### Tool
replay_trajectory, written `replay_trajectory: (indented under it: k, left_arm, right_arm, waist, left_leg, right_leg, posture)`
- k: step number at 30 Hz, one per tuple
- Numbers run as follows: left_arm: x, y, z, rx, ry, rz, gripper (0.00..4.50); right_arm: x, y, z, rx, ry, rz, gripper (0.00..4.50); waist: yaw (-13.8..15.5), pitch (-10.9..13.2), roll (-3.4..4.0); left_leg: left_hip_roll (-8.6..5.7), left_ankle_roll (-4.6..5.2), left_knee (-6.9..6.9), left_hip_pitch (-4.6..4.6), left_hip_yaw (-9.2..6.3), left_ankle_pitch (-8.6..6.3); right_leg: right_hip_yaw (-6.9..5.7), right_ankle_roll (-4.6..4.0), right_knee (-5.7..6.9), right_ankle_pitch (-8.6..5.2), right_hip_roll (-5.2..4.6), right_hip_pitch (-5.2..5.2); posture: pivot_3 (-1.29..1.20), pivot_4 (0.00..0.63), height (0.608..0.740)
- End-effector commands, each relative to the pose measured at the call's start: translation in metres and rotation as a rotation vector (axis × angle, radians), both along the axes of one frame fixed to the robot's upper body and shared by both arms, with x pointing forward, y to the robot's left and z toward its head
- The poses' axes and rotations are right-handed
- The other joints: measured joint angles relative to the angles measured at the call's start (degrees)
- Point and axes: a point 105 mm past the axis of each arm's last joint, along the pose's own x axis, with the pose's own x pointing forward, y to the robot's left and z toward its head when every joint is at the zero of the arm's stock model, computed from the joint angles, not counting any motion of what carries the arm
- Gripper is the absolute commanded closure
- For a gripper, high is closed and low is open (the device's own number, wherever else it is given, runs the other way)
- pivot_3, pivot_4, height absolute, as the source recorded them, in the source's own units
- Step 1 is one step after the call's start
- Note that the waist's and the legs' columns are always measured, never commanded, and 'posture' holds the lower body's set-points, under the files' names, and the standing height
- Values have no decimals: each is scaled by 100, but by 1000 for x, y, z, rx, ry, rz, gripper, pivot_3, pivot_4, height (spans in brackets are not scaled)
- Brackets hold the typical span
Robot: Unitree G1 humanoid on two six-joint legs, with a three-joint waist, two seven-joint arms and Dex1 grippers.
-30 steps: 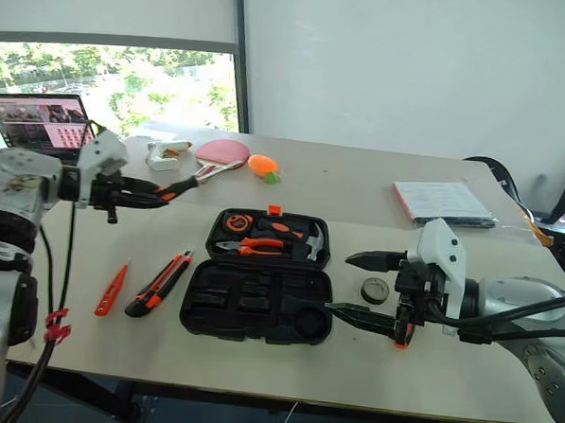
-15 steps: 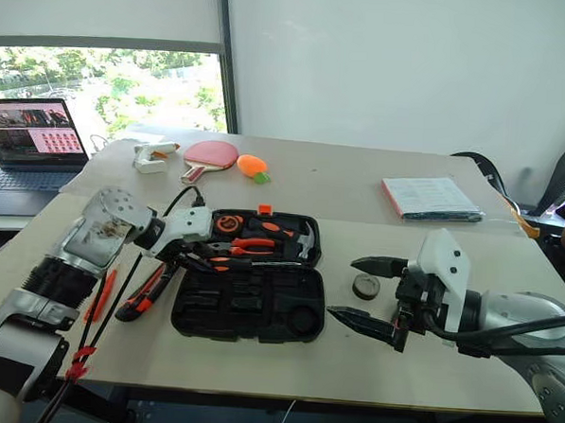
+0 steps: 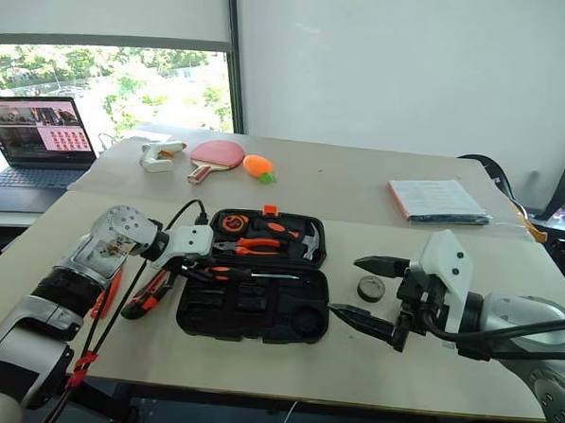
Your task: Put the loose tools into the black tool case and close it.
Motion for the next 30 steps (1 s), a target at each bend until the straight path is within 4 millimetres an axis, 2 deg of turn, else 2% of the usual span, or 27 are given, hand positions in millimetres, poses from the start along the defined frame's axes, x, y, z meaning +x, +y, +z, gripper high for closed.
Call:
replay_trajectory:
  k: [1,6,8,12,13,16,18,19,22,25,27,28,30]
  left_arm:
    - [3,-7,8,11,-39,-31,3643]
    - [4,-11,12,2,-31,-19,3643]
    - [4,-10,16,-11,-27,-13,2633]
    - [1,-11,33,-49,-28,-17,1512]
    - [1,-12,39,-66,-29,-20,1044]
    - [-6,-15,56,-108,-15,-58,63]
    - [-12,-17,64,-124,-3,-91,63]
    - [-13,-21,70,-135,-5,-107,215]
    - [-13,-29,76,-143,-18,-135,1125]
    - [-10,-35,62,-102,-18,-146,2178]
    - [-8,-36,51,-58,-27,-158,2658]
    - [-7,-36,47,-39,-31,-164,3159]
    - [-3,-37,41,-15,-42,-161,3778]
  right_arm:
    - [0,1,7,10,-42,-4,0]
    - [0,2,7,11,-42,-3,0]
    - [0,2,6,10,-41,-3,0]
    - [0,2,5,9,-39,-3,0]
    - [0,2,5,9,-38,-2,0]
    - [0,2,5,10,-38,0,0]
    - [1,1,5,9,-37,0,0]
    - [1,1,4,9,-37,0,0]
    - [2,1,4,8,-38,0,0]
    - [3,1,4,8,-41,1,0]
    - [3,2,4,7,-43,2,0]
    - [3,2,4,5,-43,2,0]
    - [3,2,4,3,-44,1,0]
  waist:
    - [1,0,0]
    - [2,0,0]
    - [2,0,0]
    - [5,0,0]
    - [5,0,0]
    - [5,0,0]
    - [0,0,0]
    - [0,0,0]
    - [3,0,0]
    - [2,-2,3]
    - [2,-2,3]
    - [2,-2,3]
    - [3,-2,3]
  left_leg:
    - [0,0,0,0,0,0]
    - [-1,0,0,0,-1,0]
    - [-1,0,1,0,0,0]
    - [-2,0,2,0,-1,0]
    - [-1,0,2,1,-1,0]
    - [-1,0,5,0,-2,0]
    - [-1,0,5,-1,-2,0]
    - [-1,0,4,-1,-2,0]
    - [-1,0,5,0,-2,0]
    - [-2,0,5,2,-2,0]
    - [-2,0,5,1,-2,0]
    - [-2,0,5,1,-2,0]
    - [-2,0,4,1,-2,0]
  right_leg:
    - [0,0,0,0,0,0]
    - [0,0,0,0,0,0]
    - [0,1,0,0,-1,0]
    - [0,1,1,1,-1,2]
    - [0,1,1,1,-1,2]
    - [-1,2,3,1,-1,2]
    - [-1,2,1,1,-1,2]
    - [-1,2,1,1,0,2]
    - [-1,2,1,1,0,2]
    - [0,3,0,1,-1,4]
    - [0,3,0,1,0,4]
    - [0,2,0,1,0,4]
    - [1,2,0,1,0,4]
  posture:
    - [0,150,737]
    - [0,150,737]
    - [0,150,737]
    - [0,150,737]
    - [0,150,737]
    - [0,150,737]
    - [0,150,737]
    - [0,150,737]
    - [0,150,737]
    - [0,150,737]
    - [0,150,737]
    - [0,150,737]
    - [0,150,737]
